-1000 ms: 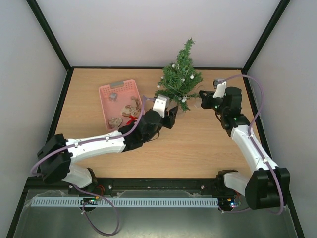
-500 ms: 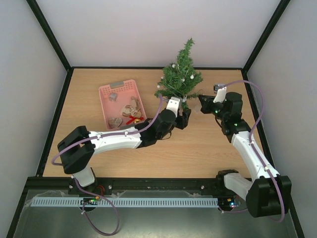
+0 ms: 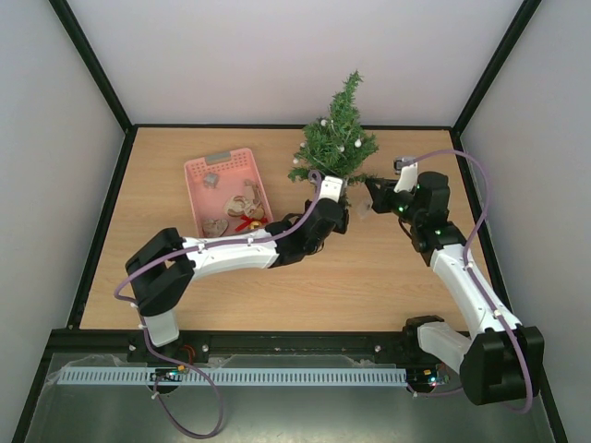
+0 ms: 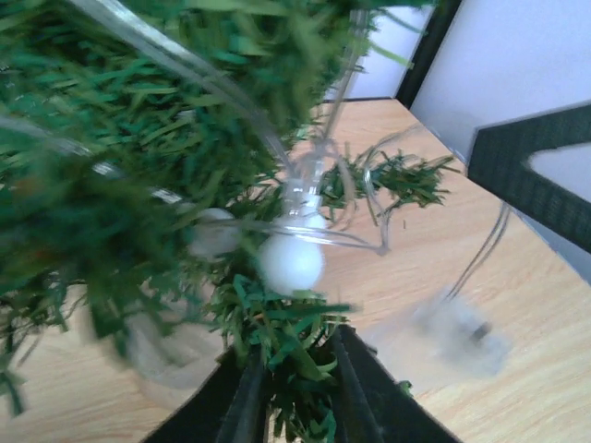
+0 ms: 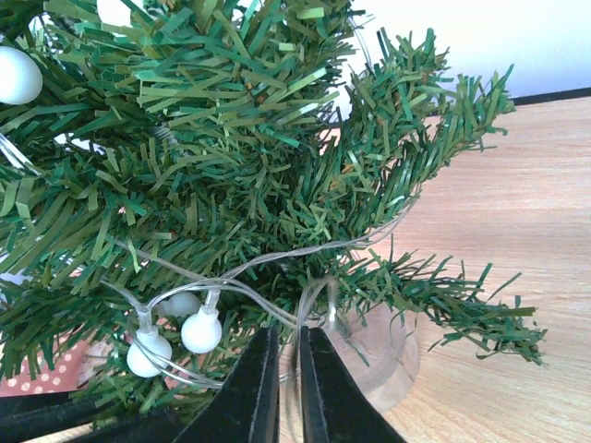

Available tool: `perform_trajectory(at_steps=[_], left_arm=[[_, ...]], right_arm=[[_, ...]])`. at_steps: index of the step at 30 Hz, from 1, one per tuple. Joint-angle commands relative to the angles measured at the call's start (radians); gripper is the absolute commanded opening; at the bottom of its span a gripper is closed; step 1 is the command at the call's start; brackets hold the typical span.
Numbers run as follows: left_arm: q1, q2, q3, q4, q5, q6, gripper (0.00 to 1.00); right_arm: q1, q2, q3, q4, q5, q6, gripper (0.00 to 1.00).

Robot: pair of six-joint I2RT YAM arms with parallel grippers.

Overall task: Decorate the small christmas tree
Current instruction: Wrap the decoration item around the Christmas tree.

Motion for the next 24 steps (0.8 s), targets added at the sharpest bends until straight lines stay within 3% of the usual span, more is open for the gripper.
perform_trajectory(at_steps=[1, 4, 9, 15, 20, 24], left_arm=[[0.025, -0.042, -0.019, -0.016, -0.076, 0.061, 0.13], [0.059, -0.062, -0.055, 0.002, -0.063, 0.082, 0.03], [0.103, -0.100, -0.105, 0.057, -0.039, 0.143, 0.02], [0.149, -0.128, -0.128, 0.093, 0.010, 0.197, 0.02], [0.196, -0.148, -0.154, 0.127, 0.089, 0.211, 0.02], [0.225, -0.155, -0.160, 0.132, 0.133, 0.194, 0.02]], right_arm=[[0.011, -0.003, 0.008, -0.036, 0.006, -0.025, 0.09], [0.016, 0.023, 0.049, -0.096, 0.032, -0.054, 0.11], [0.031, 0.050, 0.058, -0.149, 0.060, -0.089, 0.13], [0.124, -0.018, -0.027, -0.059, 0.158, -0.119, 0.30], [0.272, -0.063, -0.150, 0.093, 0.166, -0.266, 0.31], [0.307, -0.030, -0.202, 0.187, 0.080, -0.510, 0.34]])
